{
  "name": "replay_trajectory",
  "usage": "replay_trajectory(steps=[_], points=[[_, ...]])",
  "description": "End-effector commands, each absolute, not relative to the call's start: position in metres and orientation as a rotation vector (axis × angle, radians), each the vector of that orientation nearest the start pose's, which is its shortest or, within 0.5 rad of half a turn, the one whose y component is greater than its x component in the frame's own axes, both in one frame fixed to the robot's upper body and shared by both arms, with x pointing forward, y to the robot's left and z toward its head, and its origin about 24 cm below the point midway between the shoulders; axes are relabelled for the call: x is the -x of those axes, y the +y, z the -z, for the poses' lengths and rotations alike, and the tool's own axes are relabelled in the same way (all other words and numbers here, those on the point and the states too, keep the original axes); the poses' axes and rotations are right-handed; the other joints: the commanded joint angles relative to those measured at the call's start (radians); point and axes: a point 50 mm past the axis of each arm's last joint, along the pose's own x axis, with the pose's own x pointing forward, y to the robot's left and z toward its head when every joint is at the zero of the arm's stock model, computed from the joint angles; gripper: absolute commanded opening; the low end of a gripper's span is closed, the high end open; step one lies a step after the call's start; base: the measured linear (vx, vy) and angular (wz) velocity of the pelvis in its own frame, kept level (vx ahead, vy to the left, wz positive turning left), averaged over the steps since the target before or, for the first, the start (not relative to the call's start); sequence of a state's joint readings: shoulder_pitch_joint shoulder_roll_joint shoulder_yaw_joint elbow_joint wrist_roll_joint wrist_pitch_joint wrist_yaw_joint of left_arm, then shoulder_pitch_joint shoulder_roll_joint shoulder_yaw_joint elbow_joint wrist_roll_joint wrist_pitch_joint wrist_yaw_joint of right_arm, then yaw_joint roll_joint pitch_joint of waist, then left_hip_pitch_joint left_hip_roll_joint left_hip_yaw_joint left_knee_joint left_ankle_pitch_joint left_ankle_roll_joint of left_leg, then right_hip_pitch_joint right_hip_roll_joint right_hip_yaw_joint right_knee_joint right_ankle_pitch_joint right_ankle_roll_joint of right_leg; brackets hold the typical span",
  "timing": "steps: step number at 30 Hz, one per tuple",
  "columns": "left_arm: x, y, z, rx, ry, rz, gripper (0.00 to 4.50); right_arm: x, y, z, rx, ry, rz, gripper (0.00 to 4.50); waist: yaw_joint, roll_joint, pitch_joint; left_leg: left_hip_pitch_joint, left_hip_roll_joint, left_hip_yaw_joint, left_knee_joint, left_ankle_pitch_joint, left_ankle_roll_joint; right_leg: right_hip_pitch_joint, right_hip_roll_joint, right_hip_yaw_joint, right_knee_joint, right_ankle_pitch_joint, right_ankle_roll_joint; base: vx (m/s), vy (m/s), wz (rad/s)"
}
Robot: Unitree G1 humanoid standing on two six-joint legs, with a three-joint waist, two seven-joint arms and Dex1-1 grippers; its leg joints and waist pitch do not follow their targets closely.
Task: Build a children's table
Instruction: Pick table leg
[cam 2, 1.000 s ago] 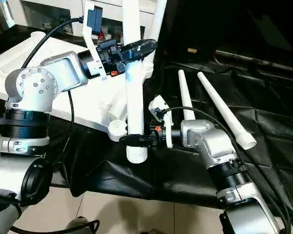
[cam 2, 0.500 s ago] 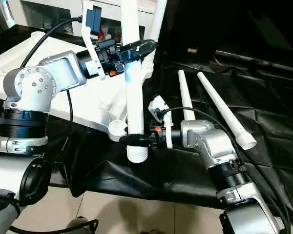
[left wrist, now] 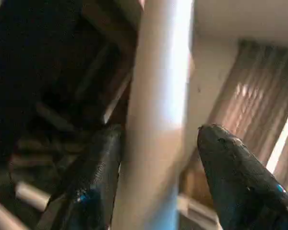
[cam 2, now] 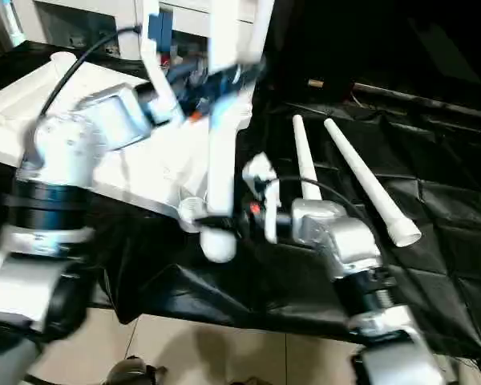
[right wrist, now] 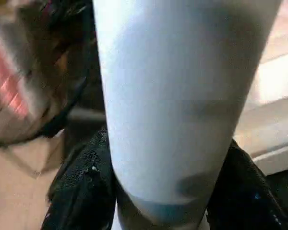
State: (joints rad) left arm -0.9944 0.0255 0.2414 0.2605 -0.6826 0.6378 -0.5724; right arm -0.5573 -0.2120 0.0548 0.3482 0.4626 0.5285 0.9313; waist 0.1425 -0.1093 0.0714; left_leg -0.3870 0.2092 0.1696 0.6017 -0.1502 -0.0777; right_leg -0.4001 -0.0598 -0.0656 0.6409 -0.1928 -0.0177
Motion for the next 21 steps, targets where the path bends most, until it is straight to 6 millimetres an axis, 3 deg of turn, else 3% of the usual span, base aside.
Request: replay_trajectory(steps=[1, 2, 5, 6, 7, 8, 11, 13, 15, 18, 19, 20, 21], points=[[-0.349, 0.075, -0.276, 0.665, -0.335, 1.022, 2.80, -0.329, -0.118, -0.100, -0.408, 0.150, -0.994, 1.91, 0.000, 0.015, -0.084, 0.022, 0.023, -0.003, -0.062, -0.179, -0.044, 0.059, -0.081, 0.043, -0.073, -0.079, -0.208, 0.000, 0.000, 0.00], [-0.348, 0.078, -0.276, 0.677, -0.347, 1.014, 2.80, -0.329, -0.119, -0.101, -0.429, 0.127, -0.964, 1.91, 0.001, 0.012, -0.085, 0.022, 0.022, -0.002, -0.062, -0.173, -0.039, 0.059, -0.079, 0.043, -0.073, -0.080, -0.202, 0.000, 0.000, 0.00], [-0.347, 0.084, -0.273, 0.646, -0.361, 0.982, 2.80, -0.330, -0.122, -0.102, -0.454, 0.093, -0.912, 1.91, -0.002, 0.016, -0.082, 0.022, 0.021, -0.002, -0.064, -0.175, -0.036, 0.057, -0.076, 0.043, -0.075, -0.099, -0.188, 0.000, 0.000, 0.00], [-0.347, 0.084, -0.273, 0.646, -0.361, 0.982, 2.80, -0.330, -0.122, -0.102, -0.454, 0.093, -0.912, 1.91, 0.000, 0.006, -0.082, 0.024, 0.023, -0.002, -0.065, -0.175, -0.035, 0.057, -0.077, 0.042, -0.077, -0.108, -0.180, 0.000, 0.000, 0.00], [-0.348, 0.092, -0.265, 0.522, -0.363, 0.894, 2.80, -0.332, -0.125, -0.103, -0.479, 0.055, -0.833, 1.91, 0.000, 0.012, -0.080, 0.024, 0.026, -0.004, -0.069, -0.179, -0.038, 0.053, -0.081, 0.043, -0.078, -0.137, -0.165, 0.000, 0.000, 0.00], [-0.348, 0.092, -0.265, 0.522, -0.363, 0.894, 2.80, -0.332, -0.125, -0.103, -0.479, 0.055, -0.833, 1.91, -0.002, 0.014, -0.080, 0.024, 0.028, -0.005, -0.070, -0.186, -0.042, 0.052, -0.081, 0.043, -0.078, -0.146, -0.157, 0.000, 0.000, 0.00], [-0.353, 0.108, -0.245, 0.366, -0.374, 0.719, 2.80, -0.335, -0.130, -0.099, -0.374, 0.054, -0.700, 1.91, -0.004, 0.013, -0.079, 0.027, 0.026, -0.005, -0.074, -0.194, -0.062, 0.050, -0.079, 0.045, -0.084, -0.182, -0.107, 0.000, 0.000, 0.00], [-0.356, 0.124, -0.218, 0.262, -0.301, 0.558, 2.80, -0.335, -0.132, -0.095, -0.293, 0.053, -0.619, 1.91, -0.005, 0.020, -0.082, 0.027, 0.026, -0.007, -0.074, -0.192, -0.076, 0.049, -0.078, 0.045, -0.079, -0.167, -0.093, 0.000, 0.000, 0.00], [-0.357, 0.144, -0.185, 0.146, -0.171, 0.404, 2.80, -0.331, -0.133, -0.091, -0.251, 0.051, -0.555, 1.91, -0.009, 0.017, -0.081, 0.025, 0.026, -0.006, -0.075, -0.195, -0.076, 0.049, -0.076, 0.047, -0.078, -0.160, -0.078, 0.000, 0.000, 0.00], [-0.355, 0.153, -0.168, 0.108, -0.103, 0.384, 2.80, -0.329, -0.134, -0.088, -0.238, 0.052, -0.517, 1.91, -0.012, 0.022, -0.082, 0.028, 0.024, -0.005, -0.076, -0.197, -0.073, 0.044, -0.073, 0.047, -0.078, -0.154, -0.081, 0.000, 0.000, 0.00], [-0.349, 0.160, -0.154, 0.039, -0.072, 0.389, 2.80, -0.326, -0.134, -0.085, -0.241, 0.055, -0.493, 1.91, -0.010, 0.034, -0.083, 0.030, 0.024, -0.007, -0.077, -0.202, -0.074, 0.041, -0.074, 0.047, -0.077, -0.143, -0.090, 0.000, 0.000, 0.00], [-0.342, 0.166, -0.139, -0.067, -0.028, 0.426, 2.80, -0.321, -0.136, -0.080, -0.245, 0.058, -0.469, 1.91, -0.012, 0.053, -0.082, 0.032, 0.024, -0.009, -0.079, -0.226, -0.080, 0.038, -0.072, 0.048, -0.075, -0.137, -0.096, 0.000, 0.000, 0.00], [-0.341, 0.166, -0.138, -0.079, -0.024, 0.436, 2.80, -0.320, -0.136, -0.080, -0.244, 0.058, -0.468, 1.91, -0.012, 0.046, -0.081, 0.034, 0.027, -0.010, -0.081, -0.240, -0.079, 0.037, -0.073, 0.047, -0.083, -0.142, -0.093, 0.000, 0.000, 0.00]])
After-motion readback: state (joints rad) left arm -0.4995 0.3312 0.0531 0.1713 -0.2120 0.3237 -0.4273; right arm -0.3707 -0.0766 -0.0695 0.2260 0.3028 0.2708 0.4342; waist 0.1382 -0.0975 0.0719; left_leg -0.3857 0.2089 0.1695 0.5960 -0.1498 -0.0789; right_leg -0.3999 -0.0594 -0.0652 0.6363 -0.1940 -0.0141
